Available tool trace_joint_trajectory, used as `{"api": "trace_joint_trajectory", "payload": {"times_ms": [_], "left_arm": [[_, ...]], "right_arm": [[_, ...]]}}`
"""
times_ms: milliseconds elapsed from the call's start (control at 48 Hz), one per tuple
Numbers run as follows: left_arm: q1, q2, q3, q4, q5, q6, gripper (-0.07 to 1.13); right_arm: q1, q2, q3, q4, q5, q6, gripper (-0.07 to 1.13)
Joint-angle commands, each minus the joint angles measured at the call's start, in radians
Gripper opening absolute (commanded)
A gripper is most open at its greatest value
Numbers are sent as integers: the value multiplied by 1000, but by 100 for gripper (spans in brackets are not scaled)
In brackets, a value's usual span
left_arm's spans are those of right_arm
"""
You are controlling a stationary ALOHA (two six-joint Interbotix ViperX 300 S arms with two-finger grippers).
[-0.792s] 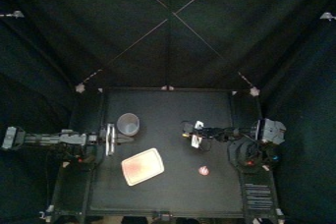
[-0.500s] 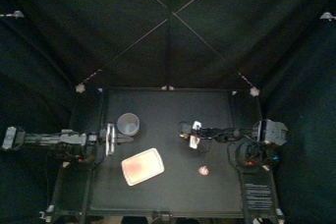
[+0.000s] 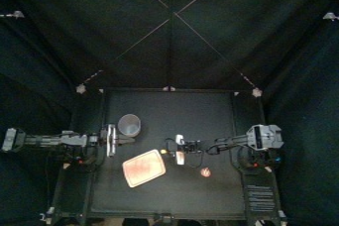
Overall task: Pick the shrimp then place it on the pink plate
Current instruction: Place shrimp on the pink plate
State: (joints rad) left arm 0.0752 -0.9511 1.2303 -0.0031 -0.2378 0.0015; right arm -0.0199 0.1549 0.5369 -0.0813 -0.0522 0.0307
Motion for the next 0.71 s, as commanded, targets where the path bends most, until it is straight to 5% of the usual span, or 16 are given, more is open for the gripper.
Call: {"api": "trace_joint_trajectory", "payload": {"times_ms": [21, 708], "left_arm": [[3, 5, -8, -2, -14, -3, 18], [29, 5, 6, -14, -14, 0, 18]], "right_arm": [[11, 60, -103, -2, -23, 2, 48], [118, 324, -408, 51, 5, 5, 54]]}}
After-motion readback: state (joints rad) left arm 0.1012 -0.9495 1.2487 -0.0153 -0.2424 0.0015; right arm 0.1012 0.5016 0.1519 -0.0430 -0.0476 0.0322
